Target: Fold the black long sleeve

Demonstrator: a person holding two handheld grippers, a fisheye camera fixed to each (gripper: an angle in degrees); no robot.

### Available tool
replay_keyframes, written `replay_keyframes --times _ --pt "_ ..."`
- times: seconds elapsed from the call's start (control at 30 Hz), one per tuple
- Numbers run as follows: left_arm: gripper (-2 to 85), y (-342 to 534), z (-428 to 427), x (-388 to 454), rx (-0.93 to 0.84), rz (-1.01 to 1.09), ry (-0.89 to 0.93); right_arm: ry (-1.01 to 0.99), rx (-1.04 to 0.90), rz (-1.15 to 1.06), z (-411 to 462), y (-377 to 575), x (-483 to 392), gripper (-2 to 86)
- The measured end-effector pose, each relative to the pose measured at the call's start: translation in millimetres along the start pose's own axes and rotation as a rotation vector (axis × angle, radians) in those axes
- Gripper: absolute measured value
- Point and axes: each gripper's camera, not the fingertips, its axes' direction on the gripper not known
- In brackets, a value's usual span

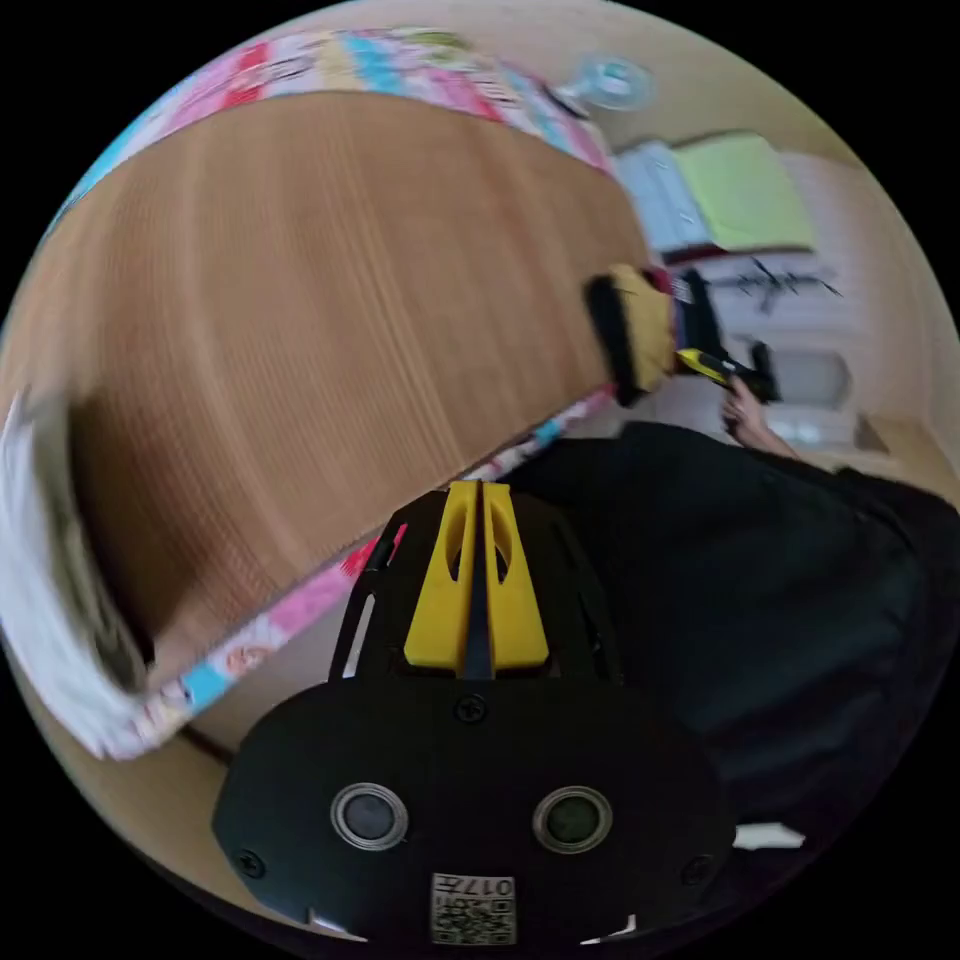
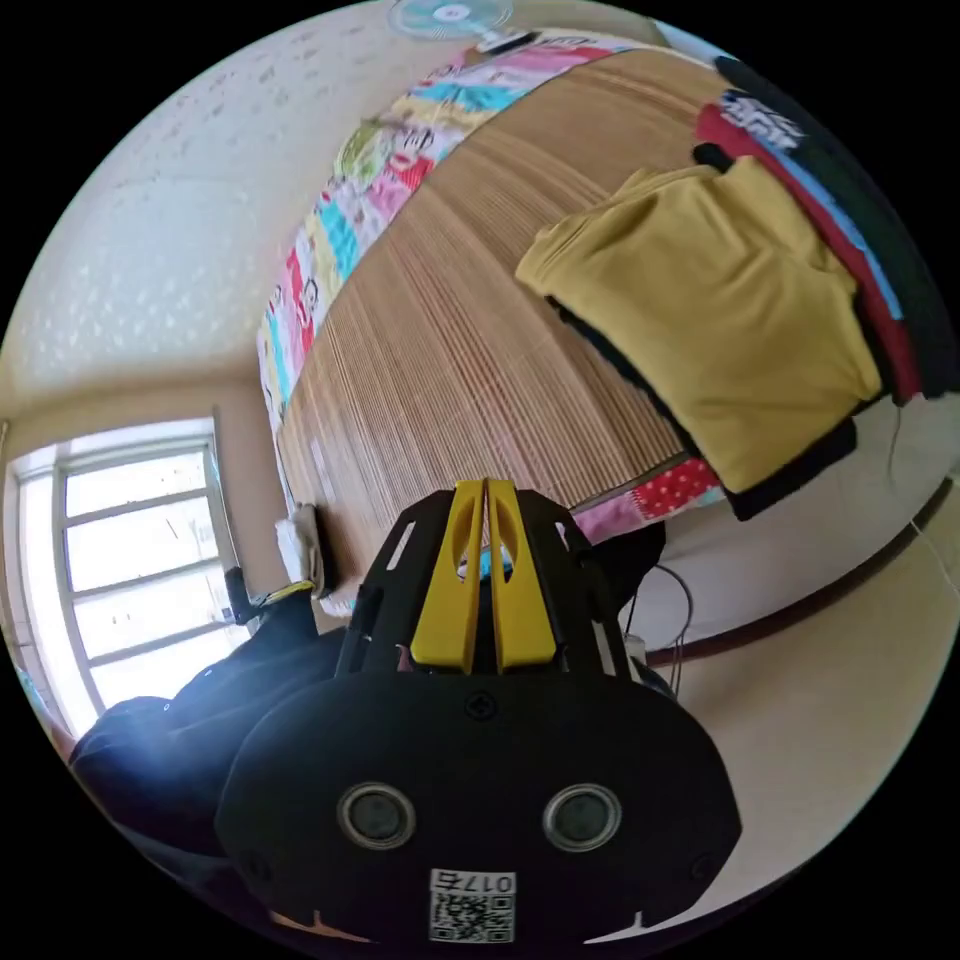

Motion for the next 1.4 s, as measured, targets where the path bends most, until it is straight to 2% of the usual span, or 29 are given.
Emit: replay_keyframes --times 0.07,0.17,0.33,0.53,0.63,0.73,0.8,0.87,0.97,1.07,1.17,1.4 --pt "-0.9 -41.6 -4.4 39.1 0.034 0.195 0.142 -0.029 0.104 0.036 -22.4 26.5 17.6 0.5" --pt "-0.6 -81.3 -6.3 86.5 0.151 0.289 0.209 -0.076 0.259 0.094 -51.9 66.0 50.7 0.8" --pt "3.8 -119.3 21.4 164.1 0.344 0.406 0.333 0.017 0.38 0.162 -89.2 96.8 91.7 2.1" --pt "4.0 -149.9 89.8 234.9 0.345 0.432 0.314 0.134 0.451 0.064 -123.9 88.1 99.7 7.5" --pt "0.1 -149.5 109.1 255.3 0.395 0.433 0.307 0.194 0.408 -0.012 -129.9 56.3 94.3 9.3" --pt "-0.8 -142.7 123.7 265.1 0.45 0.399 0.29 0.299 0.371 -0.055 -125.2 18.4 84.2 14.9" --pt "-0.9 -134.7 131.6 268.6 0.49 0.367 0.248 0.407 0.381 -0.062 -115.5 -4.7 74.6 18.0" --pt "-0.8 -111.9 137.7 272.0 0.622 0.286 0.111 0.502 0.373 -0.053 -100.3 -19.3 72.3 18.3" --pt "-0.7 -84.5 145.8 272.3 0.769 0.172 -0.014 0.595 0.249 0.031 -59.0 -43.1 89.0 16.7" --pt "-0.6 -70.8 156.5 267.0 0.842 0.116 -0.012 0.678 0.232 0.095 -47.6 -44.4 83.9 11.0" --pt "-0.6 -68.5 169.2 262.0 0.857 0.094 -0.01 0.694 0.347 0.066 -74.1 -22.8 55.1 5.2" --pt "-0.8 -98.3 199.2 261.0 0.825 0.146 0.045 0.747 0.685 -0.172 -167.7 70.9 -40.3 2.9"
